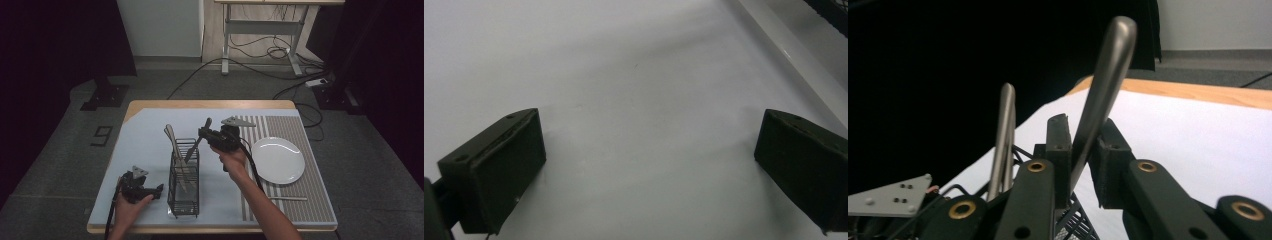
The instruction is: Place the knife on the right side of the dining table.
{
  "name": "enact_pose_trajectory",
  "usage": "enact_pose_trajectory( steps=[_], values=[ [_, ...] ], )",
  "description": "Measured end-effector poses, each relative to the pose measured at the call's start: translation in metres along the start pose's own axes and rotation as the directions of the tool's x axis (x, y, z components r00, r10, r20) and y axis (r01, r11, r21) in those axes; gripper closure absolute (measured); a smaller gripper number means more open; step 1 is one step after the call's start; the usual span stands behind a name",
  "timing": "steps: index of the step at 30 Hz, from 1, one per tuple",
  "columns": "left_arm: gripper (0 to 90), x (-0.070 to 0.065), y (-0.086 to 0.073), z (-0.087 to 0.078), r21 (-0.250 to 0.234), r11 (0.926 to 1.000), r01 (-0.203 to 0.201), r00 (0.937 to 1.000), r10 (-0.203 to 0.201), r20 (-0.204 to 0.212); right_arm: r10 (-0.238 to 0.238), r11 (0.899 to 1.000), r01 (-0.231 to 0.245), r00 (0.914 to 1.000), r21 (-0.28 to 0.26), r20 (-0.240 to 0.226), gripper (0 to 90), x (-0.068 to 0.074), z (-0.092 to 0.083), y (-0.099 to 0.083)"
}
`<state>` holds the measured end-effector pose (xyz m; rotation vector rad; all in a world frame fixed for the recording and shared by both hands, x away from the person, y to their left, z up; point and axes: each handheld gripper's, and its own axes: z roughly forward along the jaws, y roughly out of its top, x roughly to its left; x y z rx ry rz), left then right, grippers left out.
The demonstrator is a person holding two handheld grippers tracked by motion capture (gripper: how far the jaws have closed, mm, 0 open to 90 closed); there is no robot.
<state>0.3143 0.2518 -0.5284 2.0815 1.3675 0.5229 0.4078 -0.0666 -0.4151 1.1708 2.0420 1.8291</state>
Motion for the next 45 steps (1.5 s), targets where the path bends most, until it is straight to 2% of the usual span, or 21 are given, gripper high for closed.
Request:
enact_pose_trajectory(
  steps=[3, 9, 12, 13, 16, 22, 28, 31, 32, 33, 34, 35, 37, 38, 40, 41, 45],
  values=[
    [0.0, 0.0, 0.0, 0.0, -0.002, 1.0, 0.0, 1.0, 0.0, -0.001, -0.004, 1.0, 0.003, 0.9998, -0.026, -0.021, 83.4, 0.003, -0.01, 0.005],
    [0.0, 0.0, 0.0, 0.0, -0.002, 1.0, 0.001, 1.0, -0.001, -0.001, -0.056, 0.997, 0.055, 0.9983, -0.049, -0.015, 83.4, 0.01, -0.021, 0.009],
    [0.0, 0.0, 0.0, 0.0, -0.003, 1.0, 0.0, 1.0, 0.0, -0.001, -0.066, 0.995, 0.064, 0.9977, -0.074, -0.015, 83.4, 0.012, -0.03, 0.014],
    [0.0, 0.0, 0.0, 0.0, -0.002, 1.0, 0.0, 1.0, 0.0, -0.001, -0.064, 0.994, 0.062, 0.9979, -0.096, -0.016, 83.4, 0.012, -0.035, 0.017],
    [0.0, 0.0, 0.0, 0.0, -0.003, 1.0, 0.001, 1.0, -0.001, -0.001, -0.058, 0.992, 0.056, 0.9981, -0.114, -0.02, 83.4, 0.011, -0.043, 0.021],
    [0.0, 0.0, 0.0, 0.0, -0.003, 1.0, 0.001, 1.0, -0.001, -0.001, -0.049, 0.984, 0.044, 0.9984, -0.173, -0.027, 83.4, 0.006, -0.068, 0.033],
    [0.0, 0.0, 0.0, 0.0, -0.003, 1.0, 0.0, 1.0, 0.0, -0.001, -0.002, 0.97, -0.008, 0.999, -0.241, -0.044, 83.4, -0.003, -0.092, 0.041],
    [0.0, 0.0, 0.0, 0.0, -0.003, 1.0, 0.0, 1.0, 0.0, -0.001, 0.024, 0.966, -0.037, 0.9982, -0.255, -0.054, 83.4, -0.01, -0.101, 0.042],
    [0.0, 0.0, 0.0, 0.0, -0.003, 1.0, 0.0, 1.0, 0.0, -0.001, 0.03, 0.964, -0.042, 0.9983, -0.264, -0.05, 83.5, -0.012, -0.104, 0.042],
    [0.0, 0.0, 0.0, 0.0, -0.002, 1.0, 0.0, 1.0, 0.0, -0.001, 0.006, 0.965, -0.006, 1.0, -0.263, -0.001, 83.5, -0.014, -0.108, 0.041],
    [0.0, 0.0, 0.0, 0.0, -0.002, 1.0, 0.0, 1.0, 0.0, -0.001, 0.006, 0.965, -0.006, 1.0, -0.263, -0.001, 83.5, -0.014, -0.108, 0.041],
    [0.0, 0.0, 0.0, 0.0, -0.002, 1.0, 0.0, 1.0, 0.0, -0.001, 0.0, 0.966, 0.005, 0.9998, -0.26, 0.019, 83.5, -0.016, -0.11, 0.04],
    [0.0, 0.0, 0.0, 0.0, -0.001, 1.0, 0.0, 1.0, 0.0, -0.001, 0.015, 0.968, -0.009, 0.9996, -0.252, 0.024, 83.5, -0.022, -0.112, 0.037],
    [0.0, 0.0, 0.0, 0.0, -0.001, 1.0, 0.0, 1.0, 0.0, -0.001, 0.023, 0.971, -0.011, 0.9985, -0.238, 0.049, 83.5, -0.028, -0.112, 0.033],
    [0.0, 0.0, 0.0, 0.0, -0.001, 1.0, 0.0, 1.0, 0.0, -0.001, 0.024, 0.974, -0.01, 0.9979, -0.228, 0.06, 83.5, -0.03, -0.111, 0.031],
    [0.0, 0.0, 0.0, 0.0, -0.001, 1.0, 0.0, 1.0, 0.0, -0.001, 0.029, 0.977, -0.011, 0.996, -0.211, 0.085, 83.5, -0.036, -0.109, 0.025],
    [0.0, 0.0, 0.0, 0.0, 0.0, 1.0, 0.0, 1.0, 0.0, -0.001, 0.053, 0.981, -0.032, 0.9929, -0.19, 0.106, 83.4, -0.048, -0.105, 0.016]
  ],
)
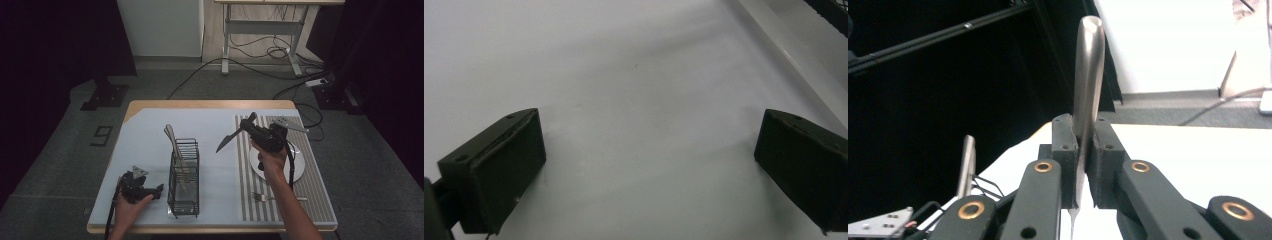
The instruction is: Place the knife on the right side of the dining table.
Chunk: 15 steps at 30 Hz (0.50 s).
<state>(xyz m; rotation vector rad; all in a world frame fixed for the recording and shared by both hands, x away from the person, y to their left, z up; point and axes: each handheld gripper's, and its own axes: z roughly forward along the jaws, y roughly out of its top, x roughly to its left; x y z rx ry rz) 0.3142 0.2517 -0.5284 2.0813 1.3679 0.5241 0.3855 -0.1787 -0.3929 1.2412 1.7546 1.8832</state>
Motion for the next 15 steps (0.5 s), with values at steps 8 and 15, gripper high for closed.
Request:
enact_pose_trajectory(
  steps=[8, 15],
  values=[
    [0.0, 0.0, 0.0, 0.0, 0.0, 1.0, 0.0, 1.0, 0.0, 0.0, 0.016, 1.0, -0.017, 0.999, 0.017, 0.042, 83.4, -0.013, 0.004, -0.008],
    [0.0, 0.0, 0.0, 0.0, 0.0, 1.0, 0.001, 1.0, -0.001, 0.0, -0.021, 0.999, 0.018, 0.9958, 0.029, 0.089, 83.4, -0.02, 0.007, -0.011]
  ],
)
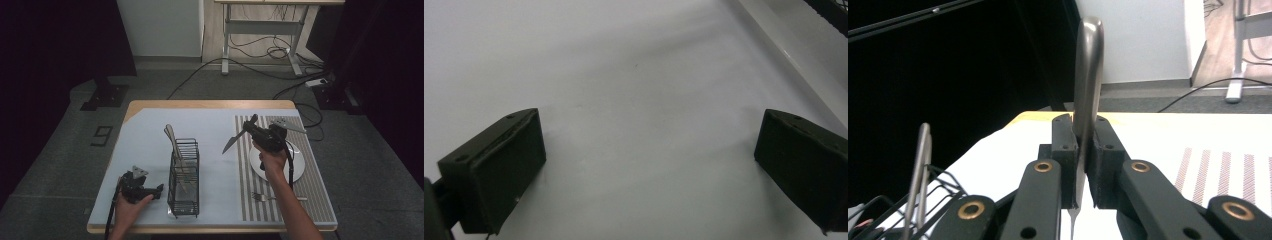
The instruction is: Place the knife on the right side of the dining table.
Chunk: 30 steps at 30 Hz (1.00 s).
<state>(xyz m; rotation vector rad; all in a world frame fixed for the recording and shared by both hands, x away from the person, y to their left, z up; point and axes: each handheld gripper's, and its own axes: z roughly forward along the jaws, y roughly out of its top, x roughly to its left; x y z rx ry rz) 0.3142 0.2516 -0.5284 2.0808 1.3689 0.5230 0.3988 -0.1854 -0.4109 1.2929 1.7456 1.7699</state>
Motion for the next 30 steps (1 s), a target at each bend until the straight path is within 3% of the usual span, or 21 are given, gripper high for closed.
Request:
enact_pose_trajectory(
  steps=[10, 13, 17, 30],
  values=[
    [0.0, 0.0, 0.0, 0.0, 0.0, 1.0, 0.0, 1.0, 0.0, 0.0, 0.019, 0.999, -0.018, 0.9979, -0.027, 0.062, 83.4, -0.021, 0.001, 0.004],
    [0.0, 0.0, 0.0, 0.0, -0.001, 1.0, 0.002, 1.0, -0.002, 0.0, -0.003, 0.999, 0.006, 0.9971, -0.038, 0.076, 83.4, -0.029, 0.002, 0.005],
    [0.0, 0.0, 0.0, 0.0, -0.002, 1.0, 0.0, 1.0, 0.0, 0.0, -0.006, 1.0, 0.009, 0.9926, -0.029, 0.121, 83.4, -0.041, 0.004, 0.005],
    [0.0, 0.0, 0.0, 0.0, -0.002, 1.0, 0.0, 1.0, 0.0, 0.0, 0.026, 0.998, -0.015, 0.9834, -0.061, 0.18, 83.4, -0.061, 0.004, 0.008]
  ],
)
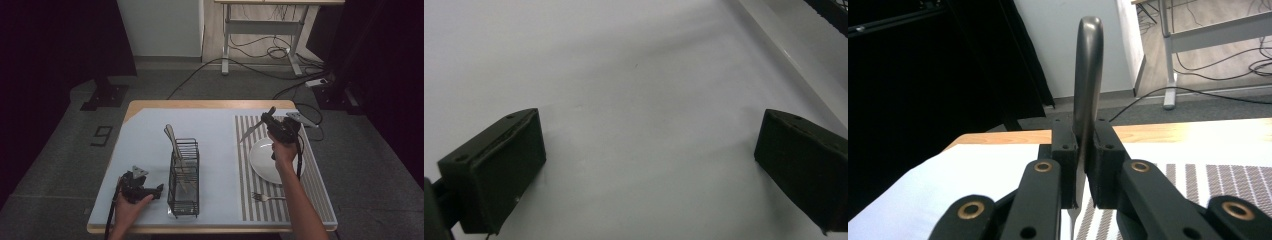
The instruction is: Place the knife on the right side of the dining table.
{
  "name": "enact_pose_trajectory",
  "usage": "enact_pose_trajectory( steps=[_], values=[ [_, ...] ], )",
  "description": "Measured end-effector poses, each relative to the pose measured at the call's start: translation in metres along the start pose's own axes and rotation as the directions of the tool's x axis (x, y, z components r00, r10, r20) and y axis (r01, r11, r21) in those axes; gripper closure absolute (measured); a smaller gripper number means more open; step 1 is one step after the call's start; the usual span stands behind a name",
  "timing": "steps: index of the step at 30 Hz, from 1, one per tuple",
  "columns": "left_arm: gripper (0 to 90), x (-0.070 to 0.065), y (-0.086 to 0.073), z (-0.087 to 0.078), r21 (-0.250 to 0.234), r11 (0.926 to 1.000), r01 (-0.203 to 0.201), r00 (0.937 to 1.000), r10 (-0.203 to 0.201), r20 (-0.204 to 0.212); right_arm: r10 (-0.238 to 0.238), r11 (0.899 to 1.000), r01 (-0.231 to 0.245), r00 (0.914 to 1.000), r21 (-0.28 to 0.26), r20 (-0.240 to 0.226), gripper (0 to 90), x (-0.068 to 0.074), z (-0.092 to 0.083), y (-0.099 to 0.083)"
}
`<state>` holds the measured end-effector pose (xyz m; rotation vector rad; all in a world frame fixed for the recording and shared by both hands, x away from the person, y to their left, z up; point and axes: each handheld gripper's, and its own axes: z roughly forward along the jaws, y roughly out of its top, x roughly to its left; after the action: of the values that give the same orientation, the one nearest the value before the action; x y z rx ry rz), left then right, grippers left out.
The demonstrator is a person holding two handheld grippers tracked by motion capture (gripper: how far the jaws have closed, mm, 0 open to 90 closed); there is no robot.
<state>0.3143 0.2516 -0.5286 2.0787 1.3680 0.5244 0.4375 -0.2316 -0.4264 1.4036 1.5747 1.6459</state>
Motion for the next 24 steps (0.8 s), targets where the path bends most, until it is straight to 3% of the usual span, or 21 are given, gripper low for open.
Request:
enact_pose_trajectory(
  steps=[14, 24],
  values=[
    [0.0, 0.0, 0.0, 0.0, 0.0, 1.0, -0.001, 1.0, 0.001, 0.0, 0.032, 0.999, -0.032, 0.9991, -0.022, 0.026, 83.4, -0.018, 0.03, 0.004],
    [0.0, 0.0, 0.0, 0.0, -0.001, 1.0, 0.0, 1.0, 0.0, 0.0, 0.053, 0.998, -0.052, 0.9981, -0.025, 0.03, 83.4, -0.02, 0.04, 0.003]
  ],
)
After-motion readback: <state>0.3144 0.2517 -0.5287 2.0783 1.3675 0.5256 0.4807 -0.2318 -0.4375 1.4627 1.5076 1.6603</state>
